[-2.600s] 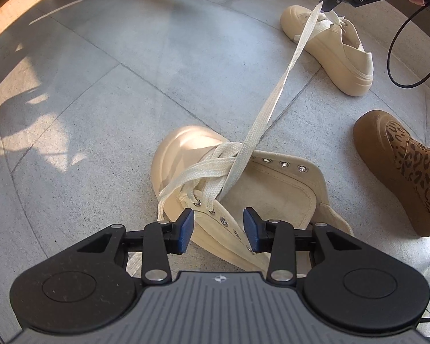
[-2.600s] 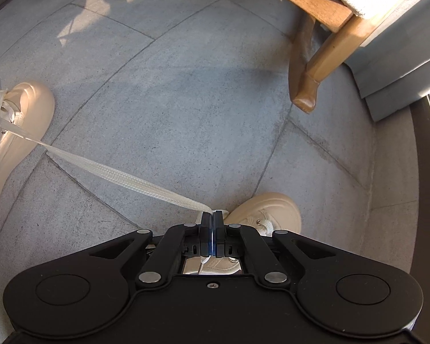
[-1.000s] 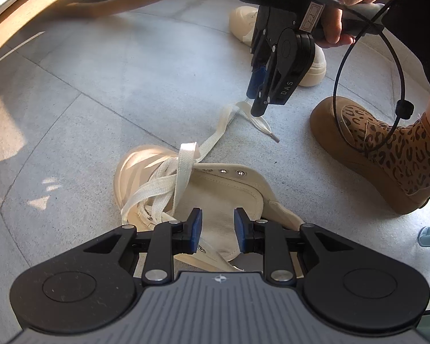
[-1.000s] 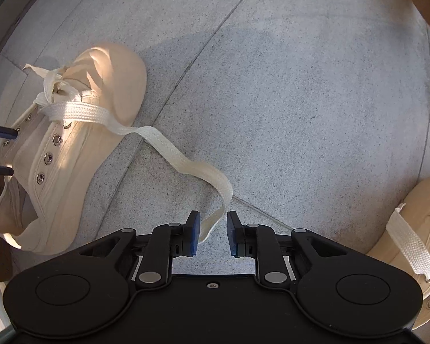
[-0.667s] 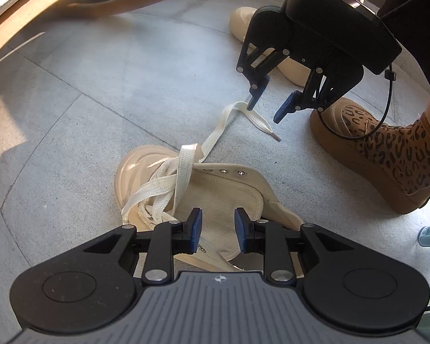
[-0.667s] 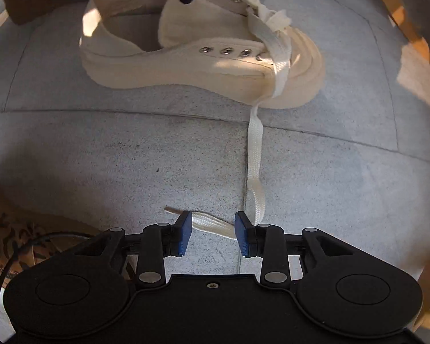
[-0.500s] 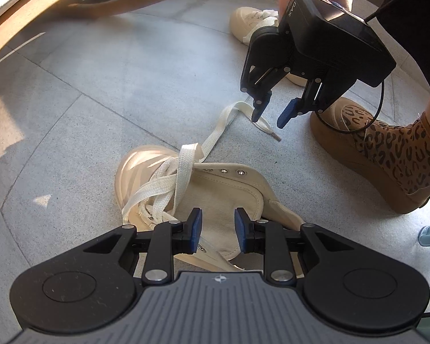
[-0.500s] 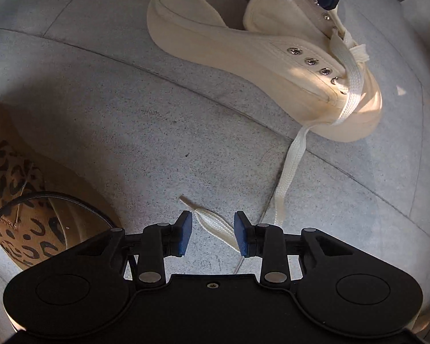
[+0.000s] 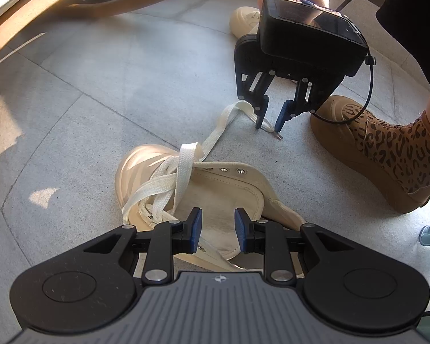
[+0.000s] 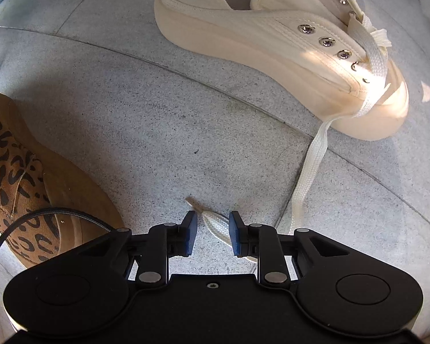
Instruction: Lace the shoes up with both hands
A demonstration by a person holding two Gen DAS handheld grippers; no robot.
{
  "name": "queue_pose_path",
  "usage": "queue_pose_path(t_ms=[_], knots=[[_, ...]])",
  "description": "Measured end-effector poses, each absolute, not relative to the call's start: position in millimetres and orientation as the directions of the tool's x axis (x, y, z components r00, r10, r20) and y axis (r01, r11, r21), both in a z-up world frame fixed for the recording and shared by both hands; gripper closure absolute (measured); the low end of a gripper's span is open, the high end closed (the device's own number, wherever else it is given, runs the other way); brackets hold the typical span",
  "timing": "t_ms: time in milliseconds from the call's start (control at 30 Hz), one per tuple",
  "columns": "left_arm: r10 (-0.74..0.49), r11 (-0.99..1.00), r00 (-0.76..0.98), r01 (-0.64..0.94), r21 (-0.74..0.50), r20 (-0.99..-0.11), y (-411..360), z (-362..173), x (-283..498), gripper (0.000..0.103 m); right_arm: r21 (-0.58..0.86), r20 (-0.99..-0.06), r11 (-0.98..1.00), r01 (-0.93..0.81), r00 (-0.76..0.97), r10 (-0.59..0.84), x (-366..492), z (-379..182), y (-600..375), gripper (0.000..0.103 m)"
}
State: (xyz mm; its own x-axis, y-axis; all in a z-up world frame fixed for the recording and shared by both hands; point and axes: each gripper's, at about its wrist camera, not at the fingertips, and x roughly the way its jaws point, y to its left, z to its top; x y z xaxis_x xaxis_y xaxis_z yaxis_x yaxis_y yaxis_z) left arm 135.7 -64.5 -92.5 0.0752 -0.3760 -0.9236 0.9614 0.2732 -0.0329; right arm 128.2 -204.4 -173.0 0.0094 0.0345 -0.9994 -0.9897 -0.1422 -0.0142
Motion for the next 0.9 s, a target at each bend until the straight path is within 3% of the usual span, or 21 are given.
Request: queue_pose_path(t_ms=[100, 167, 633, 900], knots=[[-0.373, 0.271, 0.072, 0.962, -0.035, -0.925, -65, -94, 136, 0.079, 0.02, -0.999, -0.098, -0.995, -0.024, 0.046, 146, -171, -198, 0.09], [-0.373, 0.272, 0.071, 0.962, -0.036, -0.925, -65, -94, 136, 0.079, 0.008, -0.999, -0.09, -0.996, -0.013, 0.046, 153, -170, -192, 0.101], [-0.412, 0.29, 0.087, 0.956, -0.04, -0.907, -60, -95, 141, 0.079, -0.016, -0.983, 0.095, -0.995, 0.033, 0.18, 191, -123, -155, 0.101], [-0.448, 0.284, 0.109, 0.958, -0.026, -0.887, -60, -95, 149, 0.086, -0.09, -0.953, 0.126, -0.988, 0.122, 0.276, 160, -102, -173, 0.101]])
